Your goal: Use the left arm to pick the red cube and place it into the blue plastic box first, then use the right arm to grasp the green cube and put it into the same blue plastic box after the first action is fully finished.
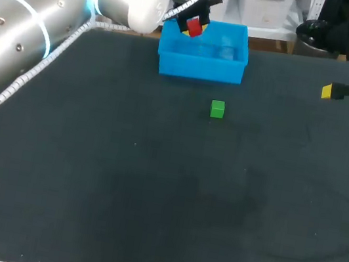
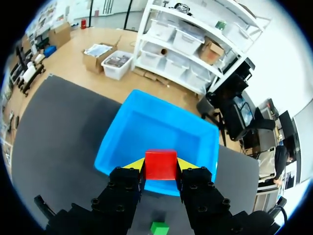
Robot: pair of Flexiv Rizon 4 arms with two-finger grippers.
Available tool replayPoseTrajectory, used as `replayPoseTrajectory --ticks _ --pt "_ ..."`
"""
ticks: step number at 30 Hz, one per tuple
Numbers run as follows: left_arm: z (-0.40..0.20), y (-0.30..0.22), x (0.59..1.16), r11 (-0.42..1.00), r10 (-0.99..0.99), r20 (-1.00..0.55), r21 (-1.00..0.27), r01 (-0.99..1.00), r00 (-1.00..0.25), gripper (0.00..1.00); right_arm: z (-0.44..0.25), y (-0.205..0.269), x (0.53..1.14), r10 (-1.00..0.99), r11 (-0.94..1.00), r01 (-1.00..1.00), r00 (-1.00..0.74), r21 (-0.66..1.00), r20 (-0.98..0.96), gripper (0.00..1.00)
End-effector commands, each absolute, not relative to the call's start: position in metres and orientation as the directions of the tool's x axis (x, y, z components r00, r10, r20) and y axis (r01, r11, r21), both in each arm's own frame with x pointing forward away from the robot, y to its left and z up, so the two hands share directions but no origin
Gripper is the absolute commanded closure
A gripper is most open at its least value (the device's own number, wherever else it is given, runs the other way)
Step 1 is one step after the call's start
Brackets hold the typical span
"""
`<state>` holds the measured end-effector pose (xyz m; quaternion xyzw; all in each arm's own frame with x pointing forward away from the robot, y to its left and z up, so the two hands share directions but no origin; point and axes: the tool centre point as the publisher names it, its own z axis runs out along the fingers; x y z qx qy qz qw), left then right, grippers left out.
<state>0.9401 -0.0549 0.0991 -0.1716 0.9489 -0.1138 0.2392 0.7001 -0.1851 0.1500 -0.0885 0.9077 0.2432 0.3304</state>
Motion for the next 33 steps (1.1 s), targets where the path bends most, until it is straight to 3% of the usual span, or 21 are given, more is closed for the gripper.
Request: replayPoseTrajectory --ticks 1,11,12,13,14,15,33 --pt "0.09 -0.06 0.958 0.916 -0.38 -0.4 -0.288 -0.279 -0.834 1.0 0.15 -0.185 0.7 0.0 0.866 -0.321 -0.766 0.383 -0.643 0.0" --pt "0.079 -0.062 0.966 0.921 -0.374 -0.397 -0.264 -0.286 -0.838 1.0 0.15 -0.185 0.7 0.0 0.866 -0.321 -0.766 0.383 -0.643 0.0" --pt "0.079 -0.063 0.966 0.922 -0.373 -0.397 -0.264 -0.284 -0.839 0.92 0.15 -0.185 0.7 0.0 0.866 -0.321 -0.766 0.383 -0.643 0.0" --pt "0.079 -0.063 0.966 0.922 -0.372 -0.397 -0.264 -0.284 -0.839 0.71 0.15 -0.185 0.7 0.0 0.866 -0.321 -0.766 0.383 -0.643 0.0" --pt "0.079 -0.064 0.966 0.923 -0.37 -0.397 -0.262 -0.283 -0.84 0.25 0.15 -0.185 0.7 0.0 0.866 -0.321 -0.766 0.383 -0.643 0.0" --pt "0.079 -0.064 0.966 0.923 -0.369 -0.395 -0.262 -0.282 -0.841 0.0 0.15 -0.185 0.7 0.0 0.866 -0.321 -0.766 0.383 -0.643 0.0" --pt "0.086 -0.058 0.949 0.952 -0.286 -0.448 -0.23 -0.2 -0.847 0.0 0.15 -0.185 0.7 0.0 0.866 -0.321 -0.766 0.383 -0.643 0.0"
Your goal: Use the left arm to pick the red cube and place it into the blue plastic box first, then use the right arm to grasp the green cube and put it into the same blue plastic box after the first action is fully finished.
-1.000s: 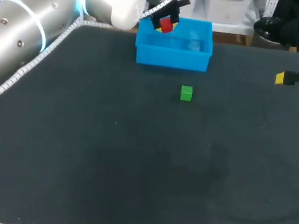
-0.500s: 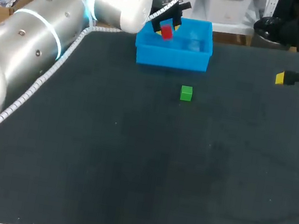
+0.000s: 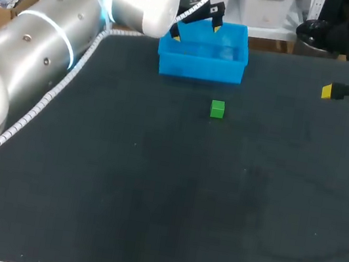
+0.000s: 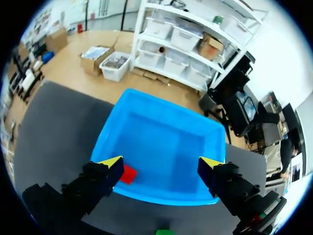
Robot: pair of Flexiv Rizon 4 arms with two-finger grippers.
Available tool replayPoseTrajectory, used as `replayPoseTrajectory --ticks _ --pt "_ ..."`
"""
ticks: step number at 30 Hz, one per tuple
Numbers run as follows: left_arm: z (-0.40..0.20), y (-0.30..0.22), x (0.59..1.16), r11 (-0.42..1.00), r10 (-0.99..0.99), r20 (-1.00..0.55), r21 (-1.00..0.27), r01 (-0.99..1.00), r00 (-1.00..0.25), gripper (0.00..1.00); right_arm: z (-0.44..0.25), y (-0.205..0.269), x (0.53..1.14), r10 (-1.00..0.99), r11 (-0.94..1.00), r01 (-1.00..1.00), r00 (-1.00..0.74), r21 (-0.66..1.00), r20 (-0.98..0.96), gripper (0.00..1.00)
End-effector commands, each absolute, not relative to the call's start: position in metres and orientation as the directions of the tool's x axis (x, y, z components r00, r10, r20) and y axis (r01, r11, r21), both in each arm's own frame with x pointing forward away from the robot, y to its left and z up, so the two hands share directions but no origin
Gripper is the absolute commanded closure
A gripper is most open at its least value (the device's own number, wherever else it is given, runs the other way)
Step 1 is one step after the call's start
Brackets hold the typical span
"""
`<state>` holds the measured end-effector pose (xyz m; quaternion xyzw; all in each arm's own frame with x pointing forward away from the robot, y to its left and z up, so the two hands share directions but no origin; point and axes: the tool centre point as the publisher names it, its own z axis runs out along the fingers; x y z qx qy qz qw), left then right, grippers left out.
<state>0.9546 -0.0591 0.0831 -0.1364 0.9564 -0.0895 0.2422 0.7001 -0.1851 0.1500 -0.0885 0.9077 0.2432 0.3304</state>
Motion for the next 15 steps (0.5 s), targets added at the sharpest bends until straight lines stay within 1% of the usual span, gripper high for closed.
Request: replayPoseTrajectory --ticks 1,6,10,15 --pt "0.087 -0.057 0.946 0.958 -0.264 -0.458 -0.222 -0.179 -0.849 0.0 0.15 -0.185 0.7 0.0 0.866 -0.321 -0.766 0.383 -0.643 0.0" --pt "0.091 -0.051 0.928 0.976 -0.182 -0.5 -0.2 -0.091 -0.846 0.0 0.15 -0.185 0.7 0.0 0.866 -0.321 -0.766 0.383 -0.643 0.0" --pt "0.095 -0.044 0.916 0.976 -0.145 -0.528 -0.216 -0.033 -0.837 0.0 0.15 -0.185 0.7 0.0 0.866 -0.321 -0.766 0.383 -0.643 0.0" --pt "0.1 -0.032 0.894 0.961 -0.101 -0.569 -0.267 0.068 -0.816 0.0 0.15 -0.185 0.7 0.0 0.866 -0.321 -0.766 0.383 -0.643 0.0"
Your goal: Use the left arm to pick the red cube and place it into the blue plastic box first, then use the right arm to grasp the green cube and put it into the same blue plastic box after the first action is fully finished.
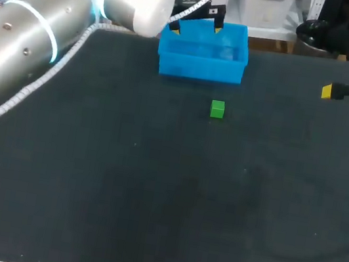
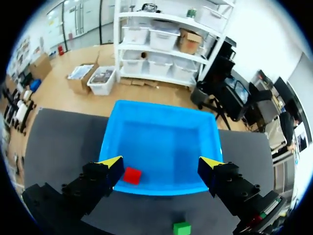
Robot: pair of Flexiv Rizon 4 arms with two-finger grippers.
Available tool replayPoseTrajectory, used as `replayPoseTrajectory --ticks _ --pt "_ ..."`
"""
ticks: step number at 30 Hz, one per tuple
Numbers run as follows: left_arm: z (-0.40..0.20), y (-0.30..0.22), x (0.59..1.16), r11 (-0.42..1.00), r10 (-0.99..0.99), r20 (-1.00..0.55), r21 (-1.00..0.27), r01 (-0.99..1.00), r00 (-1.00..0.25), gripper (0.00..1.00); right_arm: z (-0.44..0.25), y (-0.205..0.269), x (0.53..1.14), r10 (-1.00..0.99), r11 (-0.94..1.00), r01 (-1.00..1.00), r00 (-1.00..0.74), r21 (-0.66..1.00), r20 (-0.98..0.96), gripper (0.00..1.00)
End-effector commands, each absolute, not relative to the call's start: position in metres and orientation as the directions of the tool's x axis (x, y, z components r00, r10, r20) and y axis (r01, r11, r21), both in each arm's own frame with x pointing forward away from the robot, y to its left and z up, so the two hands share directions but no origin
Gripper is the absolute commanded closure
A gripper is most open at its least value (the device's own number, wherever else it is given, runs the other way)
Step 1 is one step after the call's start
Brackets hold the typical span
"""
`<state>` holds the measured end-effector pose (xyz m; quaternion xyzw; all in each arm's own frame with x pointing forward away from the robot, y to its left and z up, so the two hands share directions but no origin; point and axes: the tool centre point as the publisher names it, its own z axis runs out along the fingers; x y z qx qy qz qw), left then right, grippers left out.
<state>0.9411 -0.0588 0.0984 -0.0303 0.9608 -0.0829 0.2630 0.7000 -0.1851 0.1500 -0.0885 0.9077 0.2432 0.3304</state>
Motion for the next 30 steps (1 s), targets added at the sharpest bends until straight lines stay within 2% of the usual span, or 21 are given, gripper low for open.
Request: replayPoseTrajectory --ticks 1,13,30 --pt "0.102 -0.031 0.889 0.96 -0.089 -0.572 -0.268 0.083 -0.815 0.0 0.15 -0.185 0.7 0.0 0.866 -0.321 -0.766 0.383 -0.643 0.0" --pt "0.105 -0.012 0.833 0.917 0.1 -0.612 -0.249 0.312 -0.784 0.0 0.15 -0.185 0.7 0.0 0.866 -0.321 -0.766 0.383 -0.643 0.0" --pt "0.106 0.012 0.791 0.837 0.277 -0.619 -0.22 0.501 -0.735 0.0 0.15 -0.185 0.7 0.0 0.866 -0.321 -0.766 0.383 -0.643 0.0"
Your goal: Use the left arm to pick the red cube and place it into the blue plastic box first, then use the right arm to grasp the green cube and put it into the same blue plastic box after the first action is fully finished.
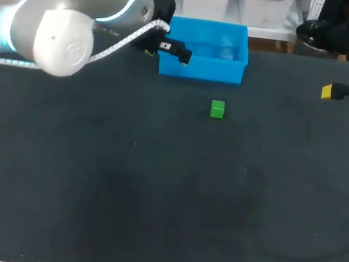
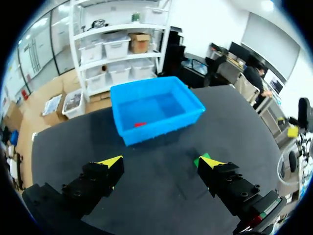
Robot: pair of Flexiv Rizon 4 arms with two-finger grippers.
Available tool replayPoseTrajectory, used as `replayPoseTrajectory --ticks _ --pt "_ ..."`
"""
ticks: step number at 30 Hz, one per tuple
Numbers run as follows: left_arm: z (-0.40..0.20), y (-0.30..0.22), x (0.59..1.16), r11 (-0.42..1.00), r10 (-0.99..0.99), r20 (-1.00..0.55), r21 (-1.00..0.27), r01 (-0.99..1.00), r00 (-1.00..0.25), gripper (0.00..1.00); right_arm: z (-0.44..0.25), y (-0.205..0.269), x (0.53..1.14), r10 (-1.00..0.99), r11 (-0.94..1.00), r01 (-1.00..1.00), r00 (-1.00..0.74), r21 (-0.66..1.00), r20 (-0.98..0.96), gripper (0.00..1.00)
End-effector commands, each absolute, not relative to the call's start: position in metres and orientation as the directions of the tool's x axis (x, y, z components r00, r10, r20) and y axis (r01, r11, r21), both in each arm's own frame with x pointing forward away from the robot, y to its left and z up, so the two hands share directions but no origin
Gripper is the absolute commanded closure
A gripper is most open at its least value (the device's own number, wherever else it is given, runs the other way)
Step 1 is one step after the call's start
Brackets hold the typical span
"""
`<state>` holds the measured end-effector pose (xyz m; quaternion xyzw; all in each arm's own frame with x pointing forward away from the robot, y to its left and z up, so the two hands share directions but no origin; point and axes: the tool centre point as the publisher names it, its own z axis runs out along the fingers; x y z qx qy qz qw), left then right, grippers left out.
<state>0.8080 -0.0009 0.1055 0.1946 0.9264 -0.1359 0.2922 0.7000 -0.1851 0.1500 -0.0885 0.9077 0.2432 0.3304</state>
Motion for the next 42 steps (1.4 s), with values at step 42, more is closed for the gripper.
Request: replayPoseTrajectory --ticks 42 --pt "0.102 0.076 0.734 0.455 0.657 -0.648 -0.069 0.888 -0.387 0.0 0.15 -0.185 0.7 0.0 0.866 -0.321 -0.766 0.383 -0.643 0.0"
